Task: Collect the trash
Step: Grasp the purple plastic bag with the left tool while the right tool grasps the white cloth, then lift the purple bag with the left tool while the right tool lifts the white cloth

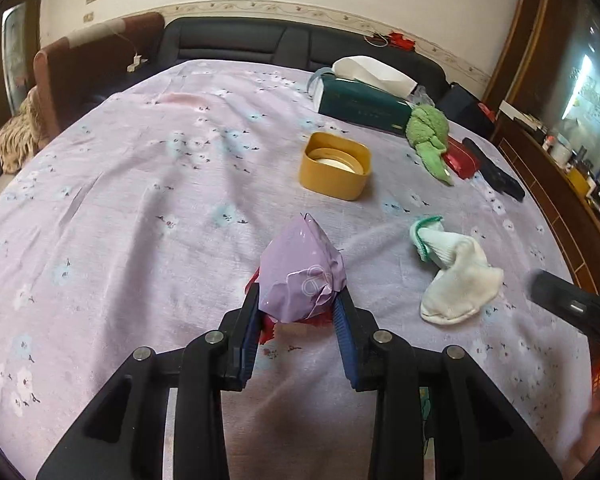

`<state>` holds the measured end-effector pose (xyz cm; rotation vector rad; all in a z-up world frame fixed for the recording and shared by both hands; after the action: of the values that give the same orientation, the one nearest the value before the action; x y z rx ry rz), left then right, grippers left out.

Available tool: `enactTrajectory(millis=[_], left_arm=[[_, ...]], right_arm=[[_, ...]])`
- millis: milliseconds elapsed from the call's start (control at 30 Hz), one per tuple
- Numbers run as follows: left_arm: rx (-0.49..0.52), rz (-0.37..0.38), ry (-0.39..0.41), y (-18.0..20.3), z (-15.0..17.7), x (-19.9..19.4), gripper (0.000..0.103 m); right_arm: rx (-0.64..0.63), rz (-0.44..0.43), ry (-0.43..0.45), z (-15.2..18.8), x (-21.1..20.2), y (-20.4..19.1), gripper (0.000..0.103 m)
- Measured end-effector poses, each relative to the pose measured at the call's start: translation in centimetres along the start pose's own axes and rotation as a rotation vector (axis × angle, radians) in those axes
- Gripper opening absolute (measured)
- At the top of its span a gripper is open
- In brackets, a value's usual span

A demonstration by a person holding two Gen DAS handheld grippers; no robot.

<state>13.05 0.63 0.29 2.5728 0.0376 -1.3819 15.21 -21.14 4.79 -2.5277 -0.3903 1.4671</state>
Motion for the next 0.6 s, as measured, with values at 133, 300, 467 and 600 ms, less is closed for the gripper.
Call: enactTrajectory(millis=[133,300,467,600], left_arm=[[0.002,-0.007,-0.006,0.0,0.0,0.2,0.033],[0.006,-0.008,-0.007,0.0,0.1,0.2,0.033],[0.037,-0.006,0.008,0.7,0.2,0.0,0.033],[0.064,-0.009,0.023,1.3,0.3,-0.1,0.033]], right_arm=[[0.012,-0.014,-0.043,-1.8,3.9,-1.1,0.074],[-0.003,-0.012,-0.094,-2.1,7.1,-2.3,0.061],[-0.018,0.002,-0.072,-1.2,6.6,-1.8,0.027],[-0.029,0.030,0.015,0.4,3.2,-1.1,0.026]])
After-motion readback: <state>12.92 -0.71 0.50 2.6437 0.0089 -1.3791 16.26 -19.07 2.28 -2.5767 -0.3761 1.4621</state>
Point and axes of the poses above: each gripper's, at about its wrist camera, not at the fingertips, and x roughly the way its jaws point, y to its right, z to its underside, the point moved 3 cm from there along x, roughly the way its jaws point, and after that the axes turned 8 degrees about -y, right-handed, at the moved point
